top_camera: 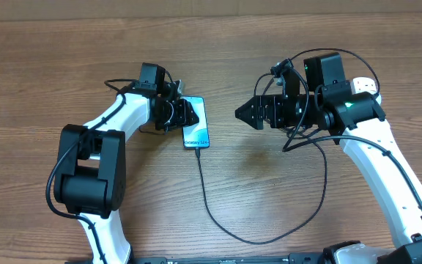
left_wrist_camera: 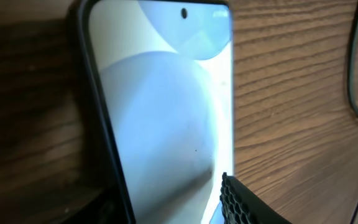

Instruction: Plug charger to phone and switch on socket

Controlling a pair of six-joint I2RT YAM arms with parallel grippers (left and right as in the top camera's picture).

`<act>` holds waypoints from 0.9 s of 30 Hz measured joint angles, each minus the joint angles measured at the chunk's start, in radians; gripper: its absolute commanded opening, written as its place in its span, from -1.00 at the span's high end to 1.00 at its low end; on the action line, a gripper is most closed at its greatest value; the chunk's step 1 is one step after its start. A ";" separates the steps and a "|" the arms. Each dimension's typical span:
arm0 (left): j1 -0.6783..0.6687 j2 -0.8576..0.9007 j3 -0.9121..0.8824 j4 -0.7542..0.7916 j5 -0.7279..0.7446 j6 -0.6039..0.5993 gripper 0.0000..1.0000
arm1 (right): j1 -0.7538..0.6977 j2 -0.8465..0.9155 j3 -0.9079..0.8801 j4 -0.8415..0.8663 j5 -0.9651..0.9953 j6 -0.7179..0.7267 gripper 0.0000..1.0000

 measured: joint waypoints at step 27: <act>0.097 -0.012 0.116 -0.399 -0.174 -0.016 -0.69 | -0.628 0.005 0.000 0.050 0.211 0.069 -1.00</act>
